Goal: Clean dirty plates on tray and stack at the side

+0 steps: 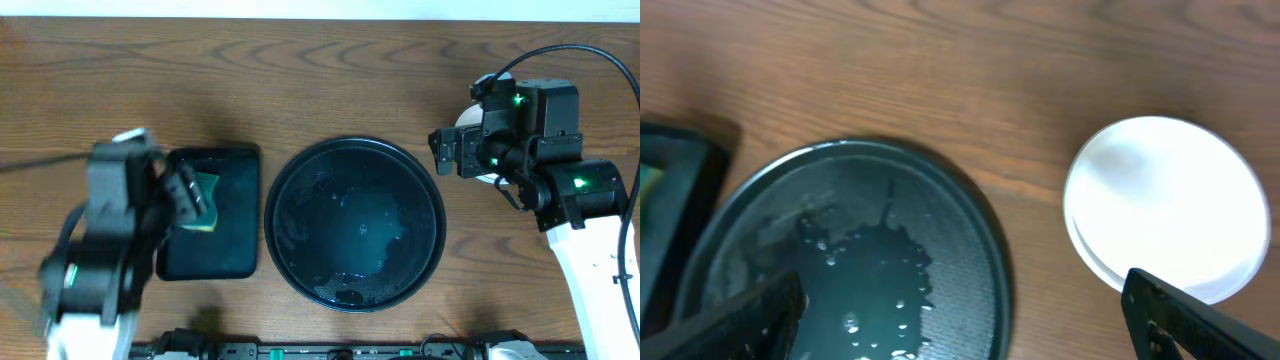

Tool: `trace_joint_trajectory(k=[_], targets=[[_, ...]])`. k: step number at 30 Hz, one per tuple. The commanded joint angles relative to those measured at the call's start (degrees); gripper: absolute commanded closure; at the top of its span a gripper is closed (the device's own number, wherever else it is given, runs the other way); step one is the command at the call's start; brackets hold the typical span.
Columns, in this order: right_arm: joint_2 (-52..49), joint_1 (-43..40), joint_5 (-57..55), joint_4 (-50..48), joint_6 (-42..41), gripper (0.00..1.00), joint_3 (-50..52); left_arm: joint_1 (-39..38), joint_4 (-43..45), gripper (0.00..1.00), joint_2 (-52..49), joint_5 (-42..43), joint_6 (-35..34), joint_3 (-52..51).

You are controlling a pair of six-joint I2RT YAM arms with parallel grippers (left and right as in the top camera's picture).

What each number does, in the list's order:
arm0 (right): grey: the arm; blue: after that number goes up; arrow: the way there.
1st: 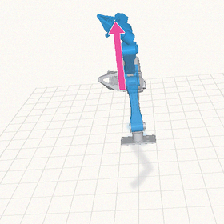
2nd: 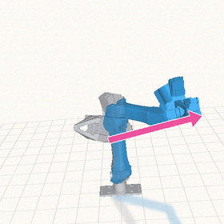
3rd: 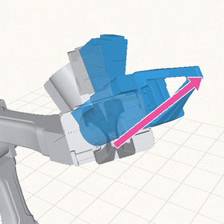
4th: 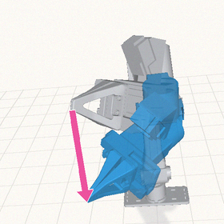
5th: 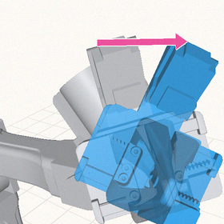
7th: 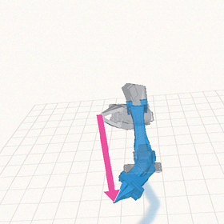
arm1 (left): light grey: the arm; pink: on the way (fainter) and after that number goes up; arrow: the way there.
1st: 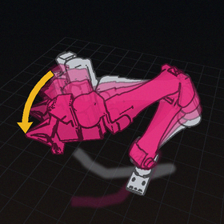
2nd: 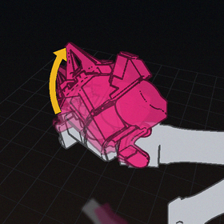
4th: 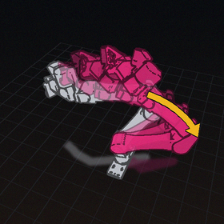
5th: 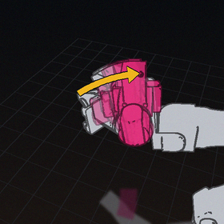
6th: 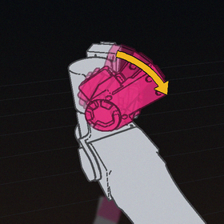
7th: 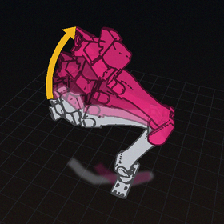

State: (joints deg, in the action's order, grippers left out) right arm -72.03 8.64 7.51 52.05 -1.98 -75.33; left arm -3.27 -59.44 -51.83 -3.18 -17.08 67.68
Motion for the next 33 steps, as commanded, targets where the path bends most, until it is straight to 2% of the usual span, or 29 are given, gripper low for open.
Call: trace_joint_trajectory(k=[1, 6, 11, 33], targets=[[0.57, 0.46, -5.07, -0.2, 2.08, 0.01, -0.66, -0.09, -1.73, 0.21, 9.51, -0.55, 3.15, 0.94], [0.55, 0.44, -9.33, -1.09, 2.05, 0.01, -0.66, -0.09, -2.45, 0.21, 21.29, -0.55, 4.0, 0.92], [0.55, 0.44, -10.29, -1.05, 2.05, 0.01, -0.66, -0.07, -2.49, 0.2, 27.78, -0.52, 3.98, 0.92], [0.55, 0.44, -10.25, -0.79, 2.05, 0.01, -0.66, -0.07, -4.87, 0.2, 29.0, -0.52, 3.96, 0.92]])
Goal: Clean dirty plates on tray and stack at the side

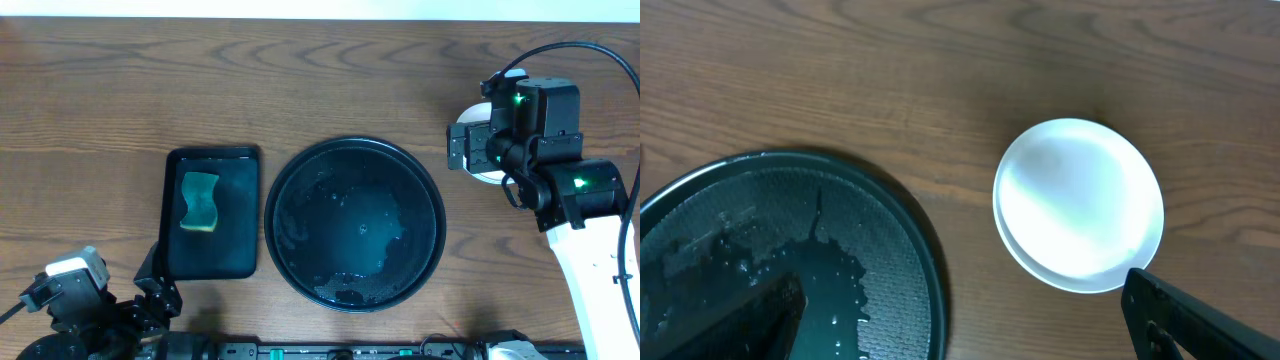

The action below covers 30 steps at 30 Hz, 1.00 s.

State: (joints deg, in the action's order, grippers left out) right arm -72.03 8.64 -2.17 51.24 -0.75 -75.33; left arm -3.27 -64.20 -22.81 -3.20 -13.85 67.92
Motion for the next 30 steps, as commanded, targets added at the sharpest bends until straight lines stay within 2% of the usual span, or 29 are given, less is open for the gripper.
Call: trace_joint_trajectory(k=[1, 20, 24, 30], targets=[[0.55, 0.44, -0.59, 0.02, 0.83, 0.01, -0.66, -0.09, -0.09, 0.2, -0.02, -0.5, 0.74, 0.68], [0.55, 0.44, -0.59, 0.02, 0.83, 0.01, -0.66, -0.07, 1.09, 0.2, -0.02, -2.71, 1.81, 0.52], [0.55, 0.44, -0.59, 0.02, 0.83, 0.01, -0.66, -0.02, 7.41, 0.2, 0.17, -2.93, 1.9, -1.86], [0.55, 0.44, -0.59, 0.02, 0.83, 0.01, -0.66, 2.05, 25.35, 0.2, 6.36, -1.88, 2.45, -13.79]])
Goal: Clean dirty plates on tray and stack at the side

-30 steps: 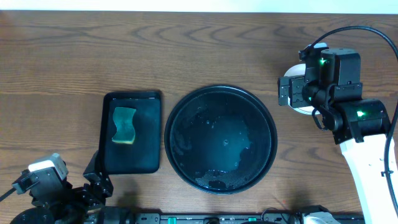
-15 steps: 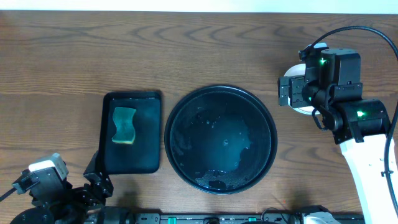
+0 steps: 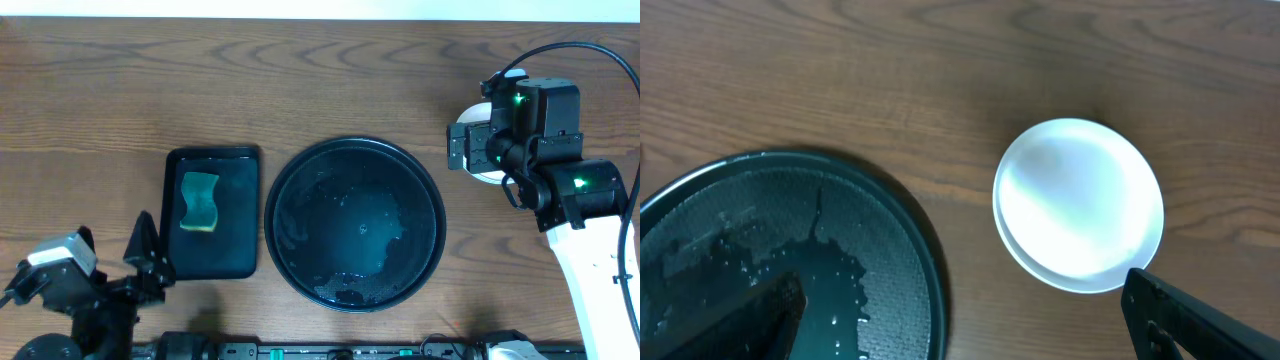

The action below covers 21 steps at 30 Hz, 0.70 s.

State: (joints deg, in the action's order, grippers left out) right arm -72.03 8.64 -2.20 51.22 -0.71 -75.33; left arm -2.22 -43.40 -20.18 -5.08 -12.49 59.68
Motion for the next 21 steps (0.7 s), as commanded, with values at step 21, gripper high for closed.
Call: trace_joint_trajectory(k=[21], targets=[[0.55, 0.44, -0.57, 0.04, 0.79, 0.01, -0.66, 6.19, 61.22, 0.2, 20.06, 5.7, 0.22, -48.35]])
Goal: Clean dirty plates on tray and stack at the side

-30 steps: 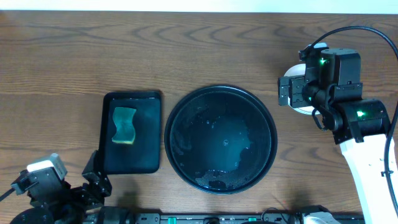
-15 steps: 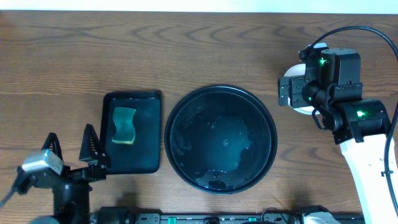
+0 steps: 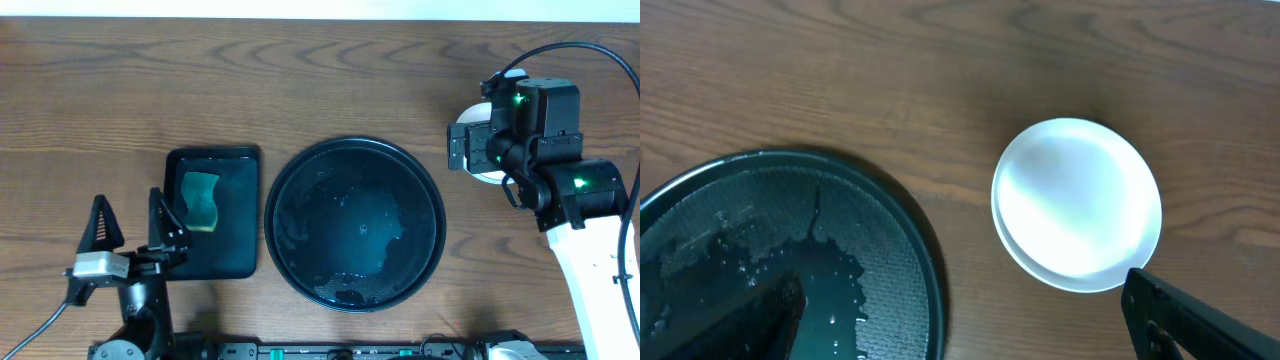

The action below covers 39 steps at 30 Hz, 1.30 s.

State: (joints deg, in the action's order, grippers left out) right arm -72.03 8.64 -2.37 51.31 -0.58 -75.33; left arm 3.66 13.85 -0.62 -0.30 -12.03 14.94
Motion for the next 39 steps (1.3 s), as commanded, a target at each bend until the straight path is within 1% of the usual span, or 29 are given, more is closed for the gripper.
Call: trace_joint_trajectory(k=[1, 4, 6, 7, 10, 13, 19, 22, 24, 39], targets=[[0.55, 0.44, -0.37, -0.04, 0.66, 0.01, -0.66, 0.31, 6.62, 0.2, 0.5, 0.92, -0.24, -5.33], [0.55, 0.44, -0.39, -0.04, 0.66, 0.01, -0.66, 0.31, 15.67, 0.2, 0.5, 0.94, -0.31, -11.23], [0.55, 0.44, -0.39, -0.02, 0.66, 0.01, -0.66, 0.31, 19.12, 0.2, 0.5, 0.92, -0.7, -13.77], [0.55, 0.44, -0.37, -0.04, 0.66, 0.01, -0.66, 0.31, 20.24, 0.2, 0.5, 0.92, -0.72, -14.75], [0.55, 0.44, -0.39, -0.04, 0.66, 0.01, -0.66, 0.31, 18.67, 0.2, 0.52, 0.61, -0.63, -14.71], [0.55, 0.44, -0.37, -0.04, 0.66, 0.01, -0.66, 0.31, 14.6, 0.2, 0.52, 0.07, -0.7, -14.71], [0.55, 0.44, -0.39, -0.04, 0.66, 0.01, -0.66, 0.28, -5.09, 0.2, 0.52, 0.09, -3.34, -14.71], [0.55, 0.44, -0.39, -0.04, 0.66, 0.01, -0.66, 0.28, -13.46, 0.2, 0.52, 0.07, -4.0, -14.71], [0.55, 0.44, -0.39, -0.04, 0.66, 0.01, -0.66, 0.28, -17.46, 0.2, 0.52, 0.07, -4.76, -14.71], [0.55, 0.44, -0.37, -0.04, 0.66, 0.01, -0.66, 0.28, -18.05, 0.2, 0.39, 0.22, -4.57, -14.71]])
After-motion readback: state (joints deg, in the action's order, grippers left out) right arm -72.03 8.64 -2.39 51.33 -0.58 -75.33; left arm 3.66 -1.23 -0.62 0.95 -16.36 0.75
